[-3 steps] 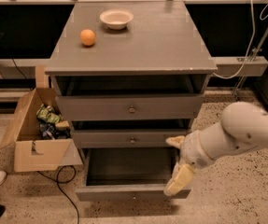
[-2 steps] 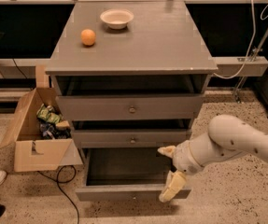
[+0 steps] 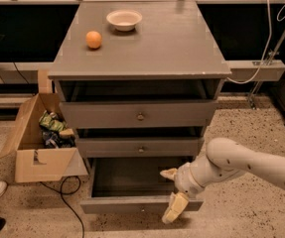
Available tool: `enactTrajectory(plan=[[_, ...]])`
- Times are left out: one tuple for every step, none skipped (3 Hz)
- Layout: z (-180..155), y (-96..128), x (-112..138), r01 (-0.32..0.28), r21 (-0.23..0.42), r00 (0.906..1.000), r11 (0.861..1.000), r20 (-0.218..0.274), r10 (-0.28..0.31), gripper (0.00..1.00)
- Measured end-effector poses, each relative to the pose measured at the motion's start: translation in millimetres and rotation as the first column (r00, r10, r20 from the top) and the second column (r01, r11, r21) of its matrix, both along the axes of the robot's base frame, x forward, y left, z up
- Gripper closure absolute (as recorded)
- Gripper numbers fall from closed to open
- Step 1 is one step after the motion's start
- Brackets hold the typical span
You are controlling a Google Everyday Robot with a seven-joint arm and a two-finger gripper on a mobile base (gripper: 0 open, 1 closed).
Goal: Close bottom drawer
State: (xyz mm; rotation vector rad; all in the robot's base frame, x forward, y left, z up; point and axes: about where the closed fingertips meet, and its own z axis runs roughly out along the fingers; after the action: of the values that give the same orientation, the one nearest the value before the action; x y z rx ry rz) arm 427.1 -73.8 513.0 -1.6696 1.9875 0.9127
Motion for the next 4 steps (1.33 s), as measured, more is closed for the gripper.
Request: enactTrajectory(plan=[[-16,-10,5,0.021,-0.031,0.9997,0.999,0.009,-0.021,0.00],[-64,-35,20,0.024,-0.090,0.9997,0.996,0.011,-0.023,0.00],[-117,-62,32,0.034,-0.134,0.9993,0.990,-0.012,-0.036,0.00],[-177,-87,37,0.039,-0.180,0.9977,0.983,-0.048,-0.048,0.04]])
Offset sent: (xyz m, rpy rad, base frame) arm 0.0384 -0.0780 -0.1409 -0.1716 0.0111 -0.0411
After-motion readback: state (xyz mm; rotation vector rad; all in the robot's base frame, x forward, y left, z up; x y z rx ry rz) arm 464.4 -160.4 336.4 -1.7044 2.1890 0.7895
